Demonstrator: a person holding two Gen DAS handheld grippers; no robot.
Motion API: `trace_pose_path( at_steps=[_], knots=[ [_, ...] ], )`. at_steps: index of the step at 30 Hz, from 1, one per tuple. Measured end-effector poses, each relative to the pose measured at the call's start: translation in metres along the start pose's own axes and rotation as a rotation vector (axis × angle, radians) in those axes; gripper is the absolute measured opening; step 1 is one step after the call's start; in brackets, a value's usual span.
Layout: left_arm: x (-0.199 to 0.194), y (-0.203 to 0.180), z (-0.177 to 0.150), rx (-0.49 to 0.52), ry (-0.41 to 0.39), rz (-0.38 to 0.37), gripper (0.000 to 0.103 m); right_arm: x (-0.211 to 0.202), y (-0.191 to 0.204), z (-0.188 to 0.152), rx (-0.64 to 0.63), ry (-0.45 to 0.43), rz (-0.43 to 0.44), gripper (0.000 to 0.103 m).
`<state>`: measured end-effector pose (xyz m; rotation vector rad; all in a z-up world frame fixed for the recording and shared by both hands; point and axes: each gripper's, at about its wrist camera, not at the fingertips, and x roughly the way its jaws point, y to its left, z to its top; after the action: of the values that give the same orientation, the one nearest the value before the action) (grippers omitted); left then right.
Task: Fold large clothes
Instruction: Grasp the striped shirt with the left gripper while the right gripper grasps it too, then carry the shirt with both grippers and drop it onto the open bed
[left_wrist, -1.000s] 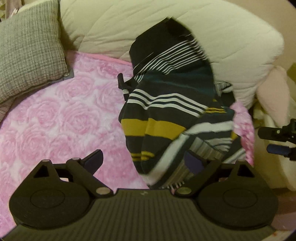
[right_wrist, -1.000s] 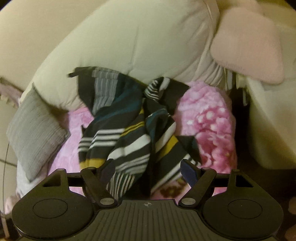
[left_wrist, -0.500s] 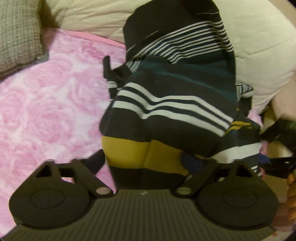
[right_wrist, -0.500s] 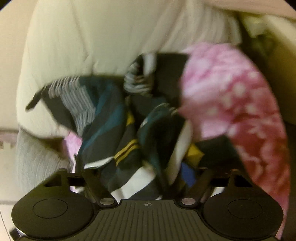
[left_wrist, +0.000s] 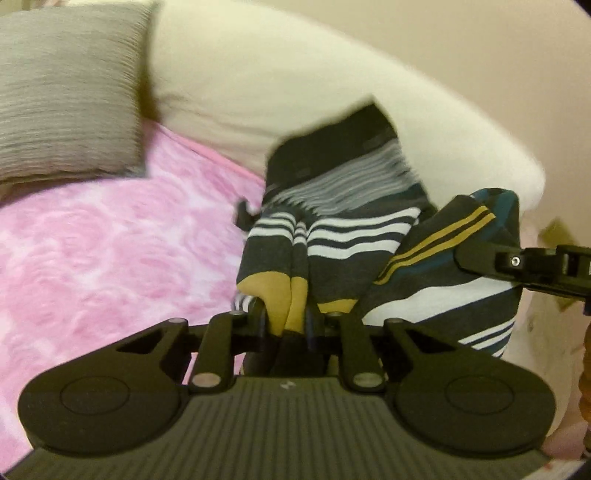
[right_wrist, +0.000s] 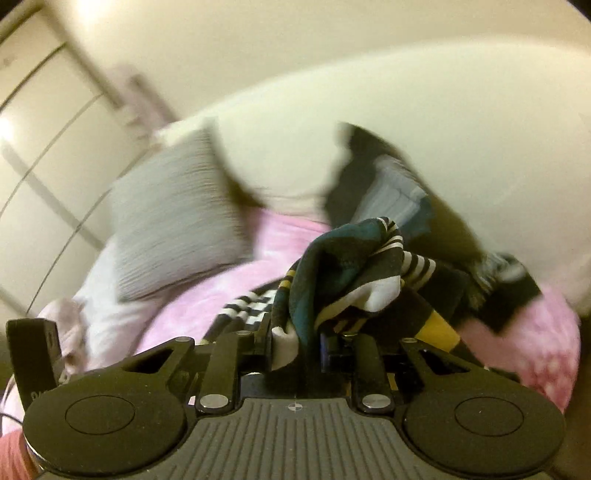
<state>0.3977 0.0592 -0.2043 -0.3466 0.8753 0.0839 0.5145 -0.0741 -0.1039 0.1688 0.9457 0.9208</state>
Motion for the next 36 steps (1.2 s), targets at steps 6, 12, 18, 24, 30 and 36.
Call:
trace_pose_path(
  at_steps=[6, 12, 18, 24, 30, 36],
  knots=[
    [-0.144, 0.037, -0.04, -0.145, -0.199, 0.083, 0.013, -0.036, 0.111, -0.013, -0.18, -0.01, 0.229, 0.019],
    [-0.315, 0.058, -0.107, -0.265, -0.424, 0.26, 0.013, -0.07, 0.235, -0.053, -0.296, 0.001, 0.502, 0.018],
    [-0.481, 0.054, -0.176, -0.329, -0.612, 0.49, 0.013, -0.106, 0.363, -0.108, -0.405, -0.008, 0.792, 0.018],
    [-0.572, 0.06, -0.233, -0.453, -0.568, 0.752, 0.032, -0.123, 0.488, -0.182, -0.623, 0.054, 0.835, 0.084],
    [-0.591, 0.076, -0.31, -0.7, -0.379, 0.903, 0.04, -0.116, 0.525, -0.266, -0.722, 0.251, 0.791, 0.086],
    [-0.597, 0.055, -0.403, -0.879, -0.282, 0.945, 0.044, -0.094, 0.491, -0.33, -0.865, 0.462, 0.632, 0.086]
  ],
)
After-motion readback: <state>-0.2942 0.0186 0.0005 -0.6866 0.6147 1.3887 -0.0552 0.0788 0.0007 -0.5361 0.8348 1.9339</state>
